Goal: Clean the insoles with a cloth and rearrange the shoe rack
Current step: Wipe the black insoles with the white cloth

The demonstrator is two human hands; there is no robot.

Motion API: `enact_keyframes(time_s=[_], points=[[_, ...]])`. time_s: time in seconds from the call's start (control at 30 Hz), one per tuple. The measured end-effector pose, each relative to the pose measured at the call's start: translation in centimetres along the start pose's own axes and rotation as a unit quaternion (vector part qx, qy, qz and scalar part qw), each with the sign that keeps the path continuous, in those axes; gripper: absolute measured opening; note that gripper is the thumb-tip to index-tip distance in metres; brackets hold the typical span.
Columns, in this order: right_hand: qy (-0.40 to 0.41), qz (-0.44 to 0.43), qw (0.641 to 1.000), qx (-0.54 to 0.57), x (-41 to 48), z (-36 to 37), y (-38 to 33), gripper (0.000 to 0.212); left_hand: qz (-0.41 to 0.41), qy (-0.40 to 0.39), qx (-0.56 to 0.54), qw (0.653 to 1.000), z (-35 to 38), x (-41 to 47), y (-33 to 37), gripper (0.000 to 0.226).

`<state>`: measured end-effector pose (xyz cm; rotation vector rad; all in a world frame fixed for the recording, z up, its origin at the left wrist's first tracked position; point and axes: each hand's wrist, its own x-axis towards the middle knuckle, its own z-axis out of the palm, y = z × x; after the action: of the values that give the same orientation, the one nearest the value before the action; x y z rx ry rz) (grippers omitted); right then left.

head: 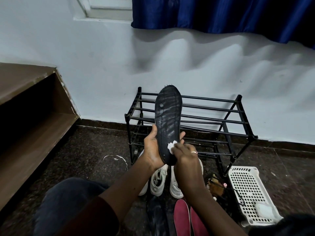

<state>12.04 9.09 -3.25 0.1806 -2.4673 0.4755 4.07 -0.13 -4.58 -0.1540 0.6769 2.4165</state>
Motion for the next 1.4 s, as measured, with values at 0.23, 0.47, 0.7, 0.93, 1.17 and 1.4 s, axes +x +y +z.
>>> enact_keyframes(time_s=[0.23,0.47,0.7,0.93,1.17,1.4], points=[[-0.031,0.082,0.996,0.023,-0.2,1.1,-0.3,0.042,0.003,0.007,-0.003,1.0,-0.1,0.1,-0.1,0.074],[-0.021,0.045,0.995,0.091,-2.4,1.2,-0.7,0.042,0.027,0.011,-0.01,1.0,-0.7,0.3,-0.2,0.072],[-0.009,0.053,0.998,0.029,2.0,0.6,0.4,0.024,-0.049,0.016,0.043,0.998,-0.5,0.1,-1.3,0.079],[0.001,0.084,0.995,0.051,2.2,0.6,0.2,0.026,-0.065,0.006,0.034,0.997,-0.5,-0.2,-1.7,0.079],[-0.028,0.059,0.989,0.132,-1.8,0.2,-0.8,0.036,-0.035,0.023,-0.014,0.999,0.0,-0.2,-1.6,0.079],[-0.032,0.056,0.995,0.078,2.7,1.1,0.4,0.033,-0.116,0.007,0.018,0.993,0.6,-0.9,-2.5,0.069]])
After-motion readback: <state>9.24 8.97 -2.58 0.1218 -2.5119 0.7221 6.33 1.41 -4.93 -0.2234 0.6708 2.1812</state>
